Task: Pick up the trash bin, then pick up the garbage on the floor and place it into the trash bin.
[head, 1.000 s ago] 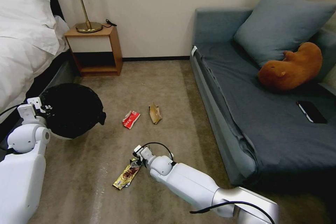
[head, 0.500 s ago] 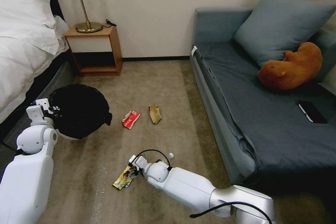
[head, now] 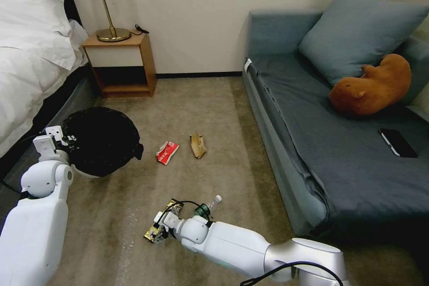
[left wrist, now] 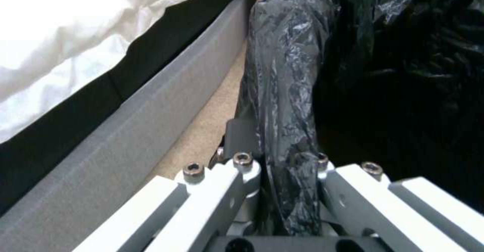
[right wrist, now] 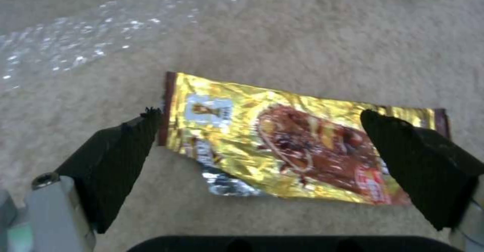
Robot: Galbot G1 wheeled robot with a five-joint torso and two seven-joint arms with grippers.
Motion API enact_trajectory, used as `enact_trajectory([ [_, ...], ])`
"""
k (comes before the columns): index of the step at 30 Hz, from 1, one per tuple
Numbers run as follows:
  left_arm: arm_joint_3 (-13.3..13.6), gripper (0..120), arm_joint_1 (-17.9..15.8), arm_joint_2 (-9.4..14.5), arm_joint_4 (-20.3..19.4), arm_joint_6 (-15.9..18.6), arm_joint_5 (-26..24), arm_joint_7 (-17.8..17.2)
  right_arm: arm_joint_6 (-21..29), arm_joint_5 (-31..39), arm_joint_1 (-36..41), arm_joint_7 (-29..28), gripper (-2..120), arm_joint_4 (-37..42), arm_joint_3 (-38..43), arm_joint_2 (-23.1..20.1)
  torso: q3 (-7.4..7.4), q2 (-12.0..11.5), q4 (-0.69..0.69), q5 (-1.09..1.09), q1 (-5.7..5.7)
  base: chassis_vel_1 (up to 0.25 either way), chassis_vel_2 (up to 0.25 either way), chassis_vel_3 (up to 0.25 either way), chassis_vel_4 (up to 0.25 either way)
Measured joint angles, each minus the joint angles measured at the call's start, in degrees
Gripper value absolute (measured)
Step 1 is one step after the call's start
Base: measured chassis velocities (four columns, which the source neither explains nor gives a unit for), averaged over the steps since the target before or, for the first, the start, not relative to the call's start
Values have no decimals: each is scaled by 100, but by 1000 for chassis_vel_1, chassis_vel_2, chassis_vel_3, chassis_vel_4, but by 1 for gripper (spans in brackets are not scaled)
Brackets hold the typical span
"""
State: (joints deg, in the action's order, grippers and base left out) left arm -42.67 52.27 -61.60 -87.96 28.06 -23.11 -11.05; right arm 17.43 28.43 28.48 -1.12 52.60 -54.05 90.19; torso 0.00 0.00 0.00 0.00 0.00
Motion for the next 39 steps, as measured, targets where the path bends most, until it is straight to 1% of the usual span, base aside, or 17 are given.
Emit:
enact_trajectory([
  [13, 0, 3, 3, -30, -61, -21, -4, 13, -95, -202, -106, 98, 100, -46, -411, 57, 0, 0, -1, 0, 0, 0, 0, 0, 0],
  [16, -3, 3, 58, -84, -114, -30, -3, 24, -141, -251, -142, 136, 100, -328, -495, 194, 0, 0, 1, 0, 0, 0, 0, 0, 0],
  [32, -24, 3, 93, -92, -167, -74, -26, 29, -218, -356, -294, 227, 100, -583, -672, 199, 0, 0, 0, 1, 0, 0, 0, 0, 0],
  [39, -72, 3, 152, -90, -218, -115, -51, 31, -279, -444, -258, 274, 100, -765, -741, 198, 0, 0, 0, 1, 0, 0, 0, 0, 0],
])
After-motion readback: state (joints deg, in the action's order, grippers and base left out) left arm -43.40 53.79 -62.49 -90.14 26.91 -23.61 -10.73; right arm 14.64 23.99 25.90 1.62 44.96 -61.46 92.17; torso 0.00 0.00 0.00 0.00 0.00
